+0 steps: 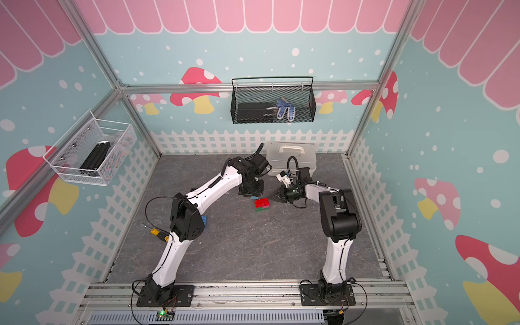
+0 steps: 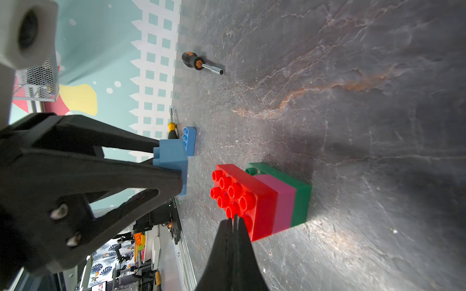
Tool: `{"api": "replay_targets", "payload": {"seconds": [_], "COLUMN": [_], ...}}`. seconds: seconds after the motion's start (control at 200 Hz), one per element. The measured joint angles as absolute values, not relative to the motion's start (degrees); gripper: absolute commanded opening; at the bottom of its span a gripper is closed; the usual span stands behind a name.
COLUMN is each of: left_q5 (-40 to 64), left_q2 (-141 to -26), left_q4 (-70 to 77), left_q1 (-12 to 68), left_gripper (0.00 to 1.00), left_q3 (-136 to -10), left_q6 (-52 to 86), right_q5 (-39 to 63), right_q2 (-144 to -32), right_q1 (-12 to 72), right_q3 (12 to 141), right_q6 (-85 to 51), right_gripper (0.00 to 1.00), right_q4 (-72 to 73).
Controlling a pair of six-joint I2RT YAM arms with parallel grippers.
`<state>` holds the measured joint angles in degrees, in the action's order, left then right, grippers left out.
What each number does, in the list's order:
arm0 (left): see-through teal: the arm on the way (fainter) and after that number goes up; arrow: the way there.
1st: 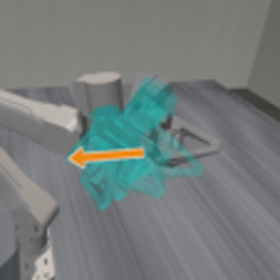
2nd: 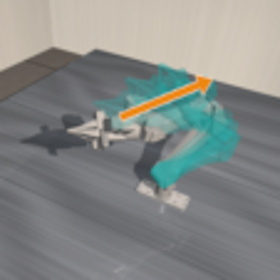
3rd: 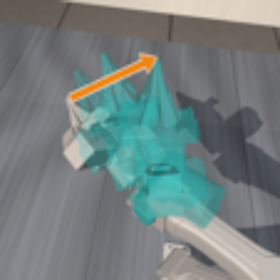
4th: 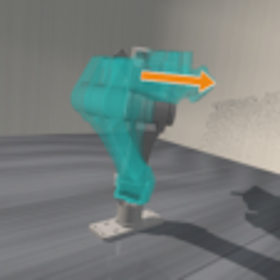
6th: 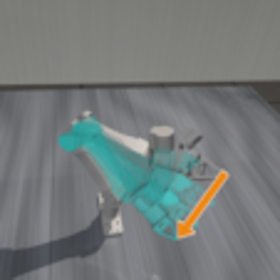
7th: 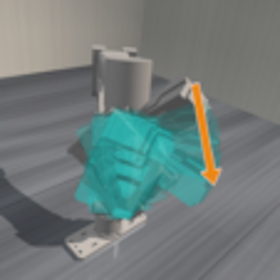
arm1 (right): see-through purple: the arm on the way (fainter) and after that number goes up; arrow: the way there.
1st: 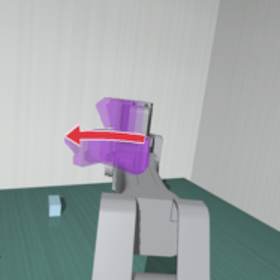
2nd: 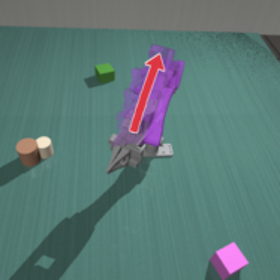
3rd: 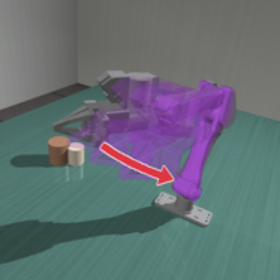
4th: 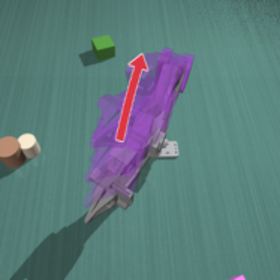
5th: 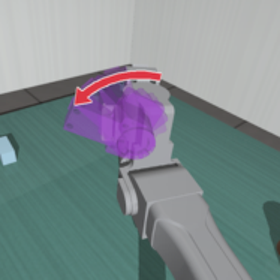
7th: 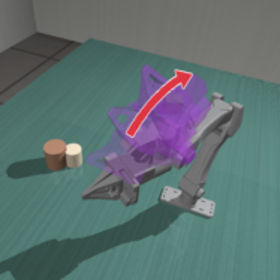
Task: Assemble the number 5 with lego
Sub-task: Assemble the lego brick with the lego brick.
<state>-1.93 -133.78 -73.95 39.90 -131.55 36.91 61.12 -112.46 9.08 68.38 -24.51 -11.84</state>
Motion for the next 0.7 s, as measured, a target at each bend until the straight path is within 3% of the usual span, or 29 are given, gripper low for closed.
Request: {"api": "replay_targets", "payload": {"seconds": [0.7], "left_q5": [-1.9], "left_q2": [-133.8], "left_q4": [-73.9], "left_q1": [40.3], "left_gripper": [0.18], "left_q3": [-131.5], "left_q6": [40.0], "right_q5": [65.5], "right_q2": [-114.7], "right_q1": [10.4], "right_q3": [69.1], "right_q6": [-27.5], "right_gripper": [0.00], "right_q4": [-8.6]}}
